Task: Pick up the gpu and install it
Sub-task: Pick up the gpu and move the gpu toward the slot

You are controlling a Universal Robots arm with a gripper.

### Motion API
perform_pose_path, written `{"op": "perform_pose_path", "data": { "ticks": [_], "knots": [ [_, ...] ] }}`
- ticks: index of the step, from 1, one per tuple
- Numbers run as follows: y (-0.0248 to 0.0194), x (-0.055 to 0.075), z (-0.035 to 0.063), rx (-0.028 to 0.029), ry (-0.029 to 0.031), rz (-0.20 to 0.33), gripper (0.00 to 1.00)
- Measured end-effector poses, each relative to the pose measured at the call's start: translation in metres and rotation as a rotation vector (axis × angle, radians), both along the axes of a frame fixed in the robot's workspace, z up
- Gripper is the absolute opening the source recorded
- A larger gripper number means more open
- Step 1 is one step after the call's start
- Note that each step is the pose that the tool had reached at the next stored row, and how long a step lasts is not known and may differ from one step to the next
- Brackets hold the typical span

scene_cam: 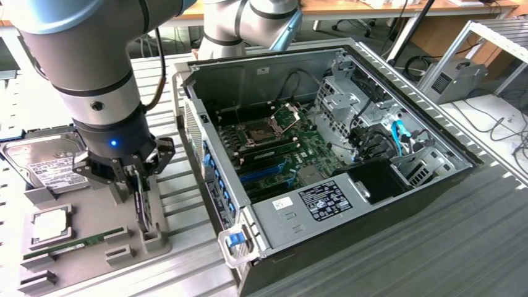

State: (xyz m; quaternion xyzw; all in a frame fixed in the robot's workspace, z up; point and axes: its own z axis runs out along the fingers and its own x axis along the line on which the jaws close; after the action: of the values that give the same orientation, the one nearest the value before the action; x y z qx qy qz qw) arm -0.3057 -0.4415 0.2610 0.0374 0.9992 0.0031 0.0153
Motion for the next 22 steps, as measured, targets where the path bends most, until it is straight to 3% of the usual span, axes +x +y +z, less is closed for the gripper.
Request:
{"op": "perform_pose_path", "data": {
  "ticks": [22],
  "knots": [
    [0.0, 0.0, 0.0061, 0.0, 0.0, 0.0, 0.27]
  ]
}}
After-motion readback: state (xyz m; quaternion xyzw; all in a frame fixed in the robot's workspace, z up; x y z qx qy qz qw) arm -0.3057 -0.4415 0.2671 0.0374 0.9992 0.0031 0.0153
